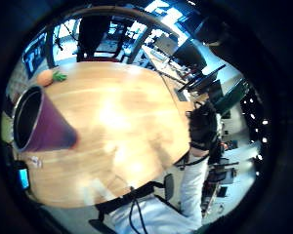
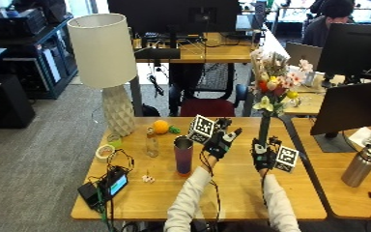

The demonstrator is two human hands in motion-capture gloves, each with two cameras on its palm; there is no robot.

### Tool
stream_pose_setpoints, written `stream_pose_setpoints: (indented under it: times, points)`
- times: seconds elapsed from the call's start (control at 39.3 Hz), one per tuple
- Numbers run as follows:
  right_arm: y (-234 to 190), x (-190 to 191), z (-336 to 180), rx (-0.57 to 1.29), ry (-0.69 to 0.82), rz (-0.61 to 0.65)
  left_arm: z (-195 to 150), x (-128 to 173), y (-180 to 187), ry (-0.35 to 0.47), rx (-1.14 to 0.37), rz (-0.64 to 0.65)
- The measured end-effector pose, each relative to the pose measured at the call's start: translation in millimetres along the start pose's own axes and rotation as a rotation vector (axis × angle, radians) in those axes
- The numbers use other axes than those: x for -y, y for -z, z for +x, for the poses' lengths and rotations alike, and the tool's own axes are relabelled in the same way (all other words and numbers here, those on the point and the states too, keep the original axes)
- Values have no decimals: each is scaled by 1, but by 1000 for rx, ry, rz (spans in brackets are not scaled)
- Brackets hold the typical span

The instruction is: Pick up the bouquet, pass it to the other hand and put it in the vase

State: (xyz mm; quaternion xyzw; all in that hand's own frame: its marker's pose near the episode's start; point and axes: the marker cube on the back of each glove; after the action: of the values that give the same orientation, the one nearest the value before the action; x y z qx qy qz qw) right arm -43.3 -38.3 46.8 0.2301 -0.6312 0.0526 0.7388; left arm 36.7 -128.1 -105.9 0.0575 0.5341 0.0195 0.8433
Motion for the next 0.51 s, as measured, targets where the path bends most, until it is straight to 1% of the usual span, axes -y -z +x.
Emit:
stream_pose_setpoints:
  times: [0.1, 0.15, 0.2, 0.25, 0.33, 0.36, 0.38, 0.43, 0.51]
  points:
    - [-15, -9, 0, 30, 35, -30, 19, 5, -7, 22, -164, -57]
    - [-24, -18, -7, 47, 28, -42, 25, 8, -11, 23, -212, -59]
    - [-33, -26, -14, 65, 22, -56, 28, 12, -17, 9, -216, -41]
    - [-40, -30, -16, 75, 47, -66, 30, 14, -23, -12, -200, -14]
    - [-48, -28, -17, 61, 189, -64, 32, 15, -29, -50, -174, 35]
    - [-50, -28, -18, 64, 214, -66, 32, 17, -32, -67, -165, 58]
    - [-54, -32, -20, 79, 198, -71, 31, 19, -34, -83, -155, 83]
    - [-62, -42, -24, 122, 103, -85, 30, 21, -39, -102, -132, 133]
    - [-72, -53, -26, 138, 32, -88, 33, 20, -44, -105, -84, 192]
